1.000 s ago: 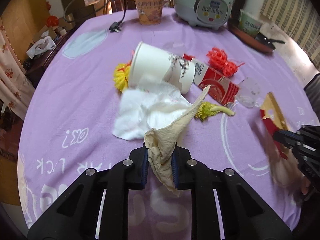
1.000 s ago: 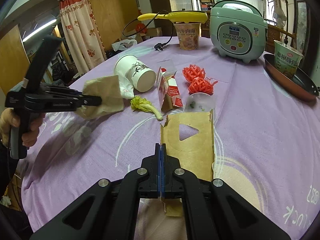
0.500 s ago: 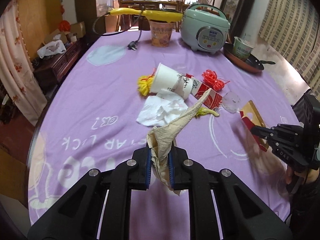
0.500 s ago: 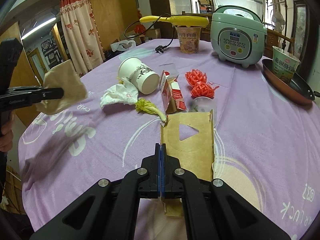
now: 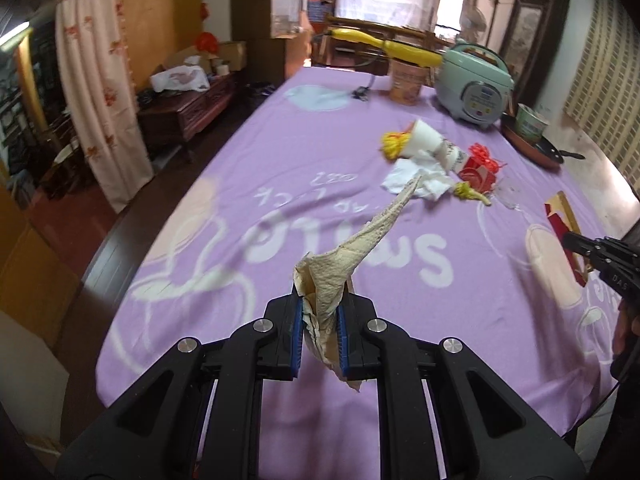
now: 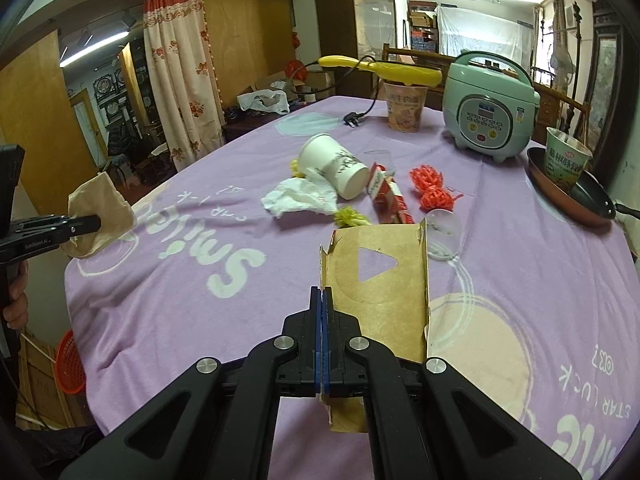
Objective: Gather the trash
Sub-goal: 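Carry the tissue and cardboard in both tools over the red basket, then open the right tool over the basket while the left tool releases the tissue, then move both tools back over the table toward the remaining trash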
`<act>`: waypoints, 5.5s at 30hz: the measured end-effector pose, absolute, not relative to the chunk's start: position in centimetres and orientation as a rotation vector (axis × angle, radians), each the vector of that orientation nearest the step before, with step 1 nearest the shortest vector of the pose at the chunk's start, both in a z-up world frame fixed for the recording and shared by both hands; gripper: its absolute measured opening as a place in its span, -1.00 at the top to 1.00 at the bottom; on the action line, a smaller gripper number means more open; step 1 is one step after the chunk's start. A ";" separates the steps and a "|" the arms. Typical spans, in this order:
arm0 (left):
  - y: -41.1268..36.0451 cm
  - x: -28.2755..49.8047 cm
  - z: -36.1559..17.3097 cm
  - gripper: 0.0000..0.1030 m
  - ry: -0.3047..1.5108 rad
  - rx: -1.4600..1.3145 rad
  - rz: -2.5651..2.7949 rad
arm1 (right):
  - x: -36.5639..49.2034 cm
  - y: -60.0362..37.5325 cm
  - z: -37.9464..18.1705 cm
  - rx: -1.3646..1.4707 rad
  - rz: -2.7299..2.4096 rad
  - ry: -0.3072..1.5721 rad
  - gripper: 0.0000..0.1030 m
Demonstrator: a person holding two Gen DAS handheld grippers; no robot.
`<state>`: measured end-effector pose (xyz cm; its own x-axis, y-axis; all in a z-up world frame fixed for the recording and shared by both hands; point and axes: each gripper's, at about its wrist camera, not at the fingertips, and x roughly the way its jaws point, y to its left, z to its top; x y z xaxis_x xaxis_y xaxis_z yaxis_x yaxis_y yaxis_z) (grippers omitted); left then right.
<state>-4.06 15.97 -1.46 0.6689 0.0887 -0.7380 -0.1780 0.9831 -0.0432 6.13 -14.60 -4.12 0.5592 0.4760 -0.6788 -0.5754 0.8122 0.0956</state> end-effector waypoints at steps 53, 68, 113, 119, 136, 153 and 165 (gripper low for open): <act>35.3 -35.7 -10.5 0.67 0.800 -0.476 0.729 | -22.8 24.7 -9.4 -0.480 1.426 0.870 0.98; 41.1 -37.4 -17.1 0.67 0.914 -0.611 0.787 | -25.0 33.0 -16.8 -0.545 1.499 1.075 0.98; 42.6 -37.4 -23.7 0.32 1.081 -0.734 0.788 | -26.6 37.2 -24.8 -0.544 1.450 1.230 0.37; 41.9 -37.4 -22.0 0.15 1.051 -0.700 0.796 | -25.7 35.4 -22.3 -0.524 1.436 1.175 0.36; 36.1 -34.3 -10.1 -0.14 0.861 -0.487 0.758 | -21.7 24.8 -12.0 -0.394 1.378 0.930 0.08; 19.0 -16.4 -0.5 -0.58 0.713 -0.152 0.340 | -6.9 -1.8 -0.7 -0.253 0.839 0.629 -0.57; 9.1 -2.3 0.4 -0.74 0.706 -0.075 0.087 | 2.4 -17.4 -1.3 -0.159 0.444 0.664 -0.69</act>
<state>-2.28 9.11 0.41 0.7576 0.0546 -0.6504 -0.1056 0.9936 -0.0396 2.41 -17.37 -1.28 0.6978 0.3468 -0.6267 -0.4468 0.8946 -0.0025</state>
